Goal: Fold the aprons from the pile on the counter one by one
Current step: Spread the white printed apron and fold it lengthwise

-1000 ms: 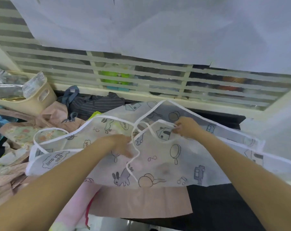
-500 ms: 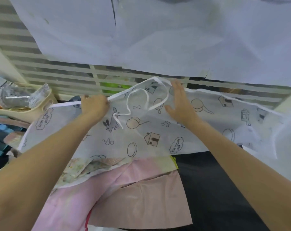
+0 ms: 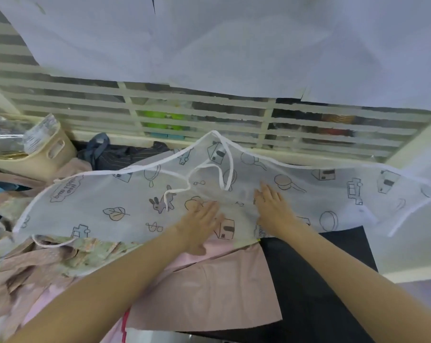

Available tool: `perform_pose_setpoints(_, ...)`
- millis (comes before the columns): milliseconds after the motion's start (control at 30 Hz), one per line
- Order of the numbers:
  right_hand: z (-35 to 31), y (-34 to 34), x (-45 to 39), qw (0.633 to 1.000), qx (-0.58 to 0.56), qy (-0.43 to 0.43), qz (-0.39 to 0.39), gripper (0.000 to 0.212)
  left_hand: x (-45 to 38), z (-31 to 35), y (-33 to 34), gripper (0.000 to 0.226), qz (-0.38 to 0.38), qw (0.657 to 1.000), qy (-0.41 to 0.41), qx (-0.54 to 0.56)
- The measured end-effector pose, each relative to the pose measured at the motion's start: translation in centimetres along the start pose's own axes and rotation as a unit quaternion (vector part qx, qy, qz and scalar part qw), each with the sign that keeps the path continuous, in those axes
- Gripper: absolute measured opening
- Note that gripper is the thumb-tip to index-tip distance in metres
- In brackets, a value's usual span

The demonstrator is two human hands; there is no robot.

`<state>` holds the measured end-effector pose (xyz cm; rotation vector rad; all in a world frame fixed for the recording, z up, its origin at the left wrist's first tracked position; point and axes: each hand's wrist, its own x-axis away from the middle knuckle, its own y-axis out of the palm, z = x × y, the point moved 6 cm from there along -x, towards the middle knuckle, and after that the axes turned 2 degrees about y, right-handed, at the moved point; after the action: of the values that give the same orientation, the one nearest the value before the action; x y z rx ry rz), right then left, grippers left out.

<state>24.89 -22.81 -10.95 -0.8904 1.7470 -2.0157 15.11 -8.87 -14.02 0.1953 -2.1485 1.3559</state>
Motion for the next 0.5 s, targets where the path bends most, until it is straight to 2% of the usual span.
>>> perform_pose_setpoints(67, -0.8, -0.1, 1.1, 0.999, -0.014, -0.049, 0.015, 0.066, -1.2, -0.5, -0.6, 0.077, 0.017, 1.000, -0.023, -0.002)
perform_pose_setpoints(133, -1.1, 0.4, 2.4, 0.995, 0.012, -0.095, 0.036, 0.070, -2.2, -1.3, -2.7, 0.047, 0.036, 0.999, -0.019, 0.026)
perform_pose_setpoints(200, -0.9, 1.4, 3.1, 0.992, 0.036, -0.101, 0.059, 0.082, -2.4, -2.5, -5.2, 0.030, 0.046, 0.997, -0.001, 0.057)
perform_pose_setpoints(267, 0.4, 1.4, 3.0, 0.995, 0.047, -0.055, 0.072, 0.085, -1.5, -4.6, -7.9, 0.030, 0.075, 0.994, 0.008, 0.081)
perform_pose_setpoints(333, 1.9, -0.4, 2.5, 0.993, 0.060, -0.007, 0.104, 0.075, -0.1, -7.6, -10.1, 0.033, 0.127, 0.986, -0.005, 0.104)
perform_pose_setpoints(433, 4.0, -5.0, 0.6, 0.981, 0.089, 0.043, 0.170, 0.065, 2.5, -11.9, -11.6, 0.035, 0.197, 0.972, -0.043, 0.120)
perform_pose_setpoints(500, 4.9, -9.4, -1.2, 0.968, 0.119, 0.068, 0.210, 0.062, 4.4, -14.9, -11.1, 0.038, 0.196, 0.969, -0.091, 0.117)
